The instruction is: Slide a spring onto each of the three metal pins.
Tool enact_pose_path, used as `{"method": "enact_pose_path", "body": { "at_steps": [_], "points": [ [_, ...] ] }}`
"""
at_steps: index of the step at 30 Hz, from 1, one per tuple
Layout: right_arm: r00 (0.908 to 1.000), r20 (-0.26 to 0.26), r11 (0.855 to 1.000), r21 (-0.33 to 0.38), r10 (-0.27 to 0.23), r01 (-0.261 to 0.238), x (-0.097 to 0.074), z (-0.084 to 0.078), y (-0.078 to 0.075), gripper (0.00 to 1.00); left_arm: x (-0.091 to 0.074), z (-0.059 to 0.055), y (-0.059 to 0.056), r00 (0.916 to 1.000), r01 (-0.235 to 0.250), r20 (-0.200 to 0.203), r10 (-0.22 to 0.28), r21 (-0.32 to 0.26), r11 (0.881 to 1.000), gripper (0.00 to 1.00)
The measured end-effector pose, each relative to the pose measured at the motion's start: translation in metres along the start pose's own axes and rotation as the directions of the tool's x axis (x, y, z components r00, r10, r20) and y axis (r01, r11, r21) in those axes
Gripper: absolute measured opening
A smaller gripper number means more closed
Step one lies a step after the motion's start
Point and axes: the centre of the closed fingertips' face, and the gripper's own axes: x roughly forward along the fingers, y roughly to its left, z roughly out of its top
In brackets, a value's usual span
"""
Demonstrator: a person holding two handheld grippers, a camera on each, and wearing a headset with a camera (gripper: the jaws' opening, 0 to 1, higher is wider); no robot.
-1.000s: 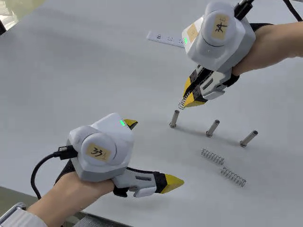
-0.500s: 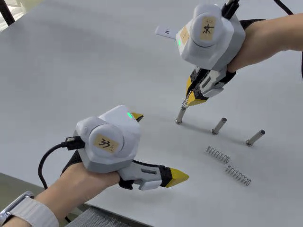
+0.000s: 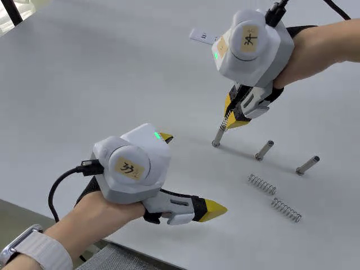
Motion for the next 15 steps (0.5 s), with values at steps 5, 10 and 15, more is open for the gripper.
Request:
{"method": "enact_pose_path", "body": {
  "at_steps": [5,10,15],
  "points": [
    [1.0,-0.004,1.0,-0.008,0.005,-0.005,0.006,0.0,-0.003,0.07,0.0,-0.001,0.0,1.0,0.002,-0.001,-0.002,-0.007,1.0,0.98],
    [0.9998,-0.011,1.0,-0.009,0.014,-0.014,0.014,0.0,-0.007,0.07,0.0,-0.003,0.001,1.0,0.001,-0.002,-0.001,-0.014,1.0,0.98],
    [0.9994,-0.019,1.0,-0.011,0.027,-0.027,0.019,-0.002,-0.007,0.07,-0.001,-0.003,0.003,1.0,-0.001,-0.002,0.001,-0.021,1.0,0.97]
  ]
}}
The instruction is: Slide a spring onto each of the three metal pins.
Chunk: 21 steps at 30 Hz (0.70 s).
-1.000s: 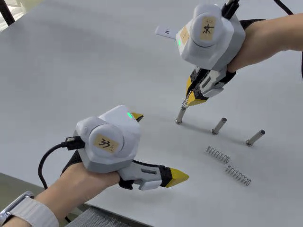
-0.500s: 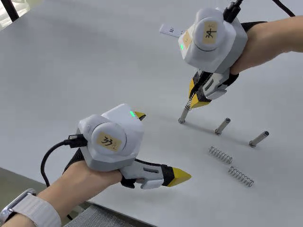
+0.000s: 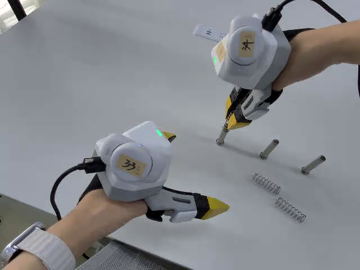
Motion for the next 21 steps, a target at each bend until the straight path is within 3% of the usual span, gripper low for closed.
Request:
{"method": "enact_pose_path", "body": {
  "at_steps": [21],
  "points": [
    [0.9985,-0.039,0.999,-0.013,0.037,-0.038,0.025,-0.001,0.001,0.07,0.001,-0.003,0.002,0.9999,-0.003,-0.01,0.003,-0.016,1.0,0.97]
  ]
}}
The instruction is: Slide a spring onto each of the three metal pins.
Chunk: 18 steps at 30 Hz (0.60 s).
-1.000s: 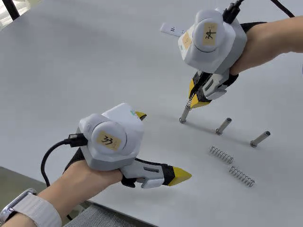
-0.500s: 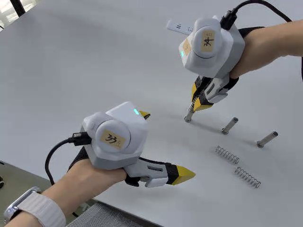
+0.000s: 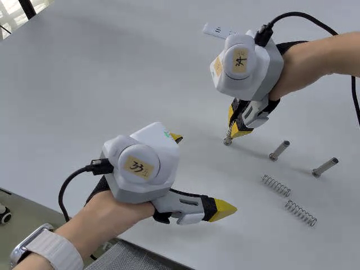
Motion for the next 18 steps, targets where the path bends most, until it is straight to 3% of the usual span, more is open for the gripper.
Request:
{"method": "enact_pose_path", "body": {
  "at_steps": [18],
  "points": [
    [0.9998,-0.017,1.0,0.008,-0.004,0.004,0.014,-0.004,0.001,0.07,0.0,0.0,0.0,1.0,0.001,0.0,-0.001,-0.002,1.0,0.96]
  ]
}}
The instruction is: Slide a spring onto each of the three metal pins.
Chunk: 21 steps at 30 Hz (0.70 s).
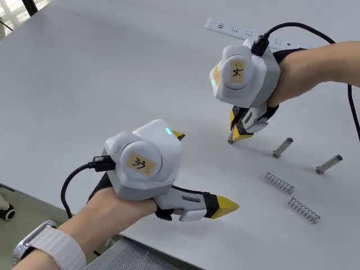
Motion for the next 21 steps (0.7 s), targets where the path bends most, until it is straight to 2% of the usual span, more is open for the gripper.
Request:
{"method": "enact_pose_path", "body": {
  "at_steps": [15,19,21],
  "points": [
    [0.9999,-0.011,1.0,-0.003,0.005,-0.005,0.003,0.002,0.01,0.1,-0.001,0.001,-0.001,1.0,0.0,0.004,0.0,0.001,1.0,0.95],
    [1.0,-0.001,1.0,0.004,0.0,0.0,0.004,0.0,0.009,0.21,-0.001,0.0,0.0,1.0,-0.001,0.004,0.001,0.001,1.0,0.95],
    [0.9999,0.006,1.0,0.006,-0.013,0.013,0.006,0.001,0.006,0.32,-0.001,0.0,0.0,1.0,-0.002,0.003,0.002,0.0,1.0,0.95]
  ]
}}
